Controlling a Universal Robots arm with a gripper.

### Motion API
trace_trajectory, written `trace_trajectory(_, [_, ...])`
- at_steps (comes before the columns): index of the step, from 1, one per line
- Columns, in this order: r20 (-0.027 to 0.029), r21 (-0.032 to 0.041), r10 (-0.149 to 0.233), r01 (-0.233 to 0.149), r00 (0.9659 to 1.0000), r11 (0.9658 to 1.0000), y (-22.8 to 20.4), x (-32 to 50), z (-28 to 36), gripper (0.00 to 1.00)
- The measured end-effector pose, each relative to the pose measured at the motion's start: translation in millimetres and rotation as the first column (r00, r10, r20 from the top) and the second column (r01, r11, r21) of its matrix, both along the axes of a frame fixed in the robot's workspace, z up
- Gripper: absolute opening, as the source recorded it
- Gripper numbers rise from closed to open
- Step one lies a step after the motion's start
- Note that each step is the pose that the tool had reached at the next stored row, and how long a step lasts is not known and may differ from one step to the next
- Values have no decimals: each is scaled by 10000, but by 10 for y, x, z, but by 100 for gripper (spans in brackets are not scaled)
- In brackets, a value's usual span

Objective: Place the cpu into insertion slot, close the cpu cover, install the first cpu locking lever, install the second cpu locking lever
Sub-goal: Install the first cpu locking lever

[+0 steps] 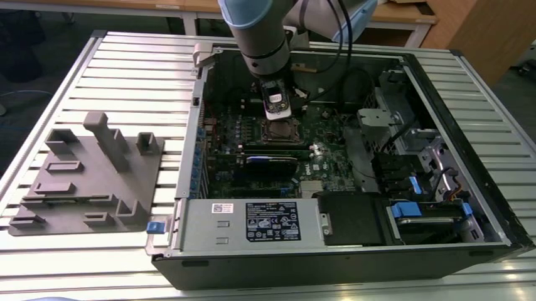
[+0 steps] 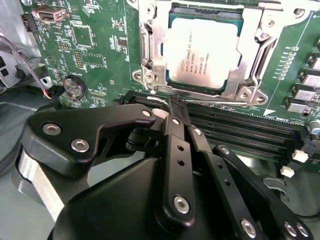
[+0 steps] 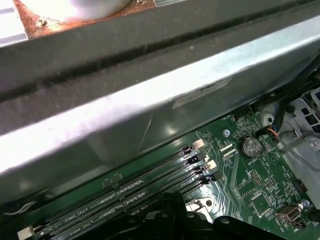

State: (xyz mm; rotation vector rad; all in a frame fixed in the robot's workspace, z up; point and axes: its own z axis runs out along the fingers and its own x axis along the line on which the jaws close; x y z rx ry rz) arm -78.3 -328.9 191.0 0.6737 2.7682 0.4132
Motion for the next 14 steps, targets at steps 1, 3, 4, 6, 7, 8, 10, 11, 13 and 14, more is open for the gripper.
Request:
trace_trajectory(1, [7, -10, 0, 0, 10000, 10000, 8, 0, -3, 11])
trace_trajectory(3, [14, -18, 0, 0, 10000, 10000, 19, 0, -5, 11])
trace_trajectory(4, [15, -21, 0, 0, 10000, 10000, 22, 0, -6, 11])
trace_trajectory(6, [23, -37, 1, -1, 10000, 10000, 23, 0, -8, 11])
trace_trajectory(7, [26, -49, 0, 0, 10000, 10000, 23, 0, -11, 11])
trace_trajectory(8, [27, -68, 0, 0, 10000, 10000, 23, 0, -14, 11])
trace_trajectory(10, [28, -108, 0, 0, 10000, 9999, 23, 0, -21, 11])
trace_trajectory(11, [27, -130, 0, 1, 10000, 9999, 23, 0, -25, 11])
trace_trajectory(13, [27, -176, 0, 1, 10000, 9998, 23, 0, -31, 11])
trace_trajectory(14, [29, -199, 0, 1, 10000, 9998, 23, 0, -35, 11])
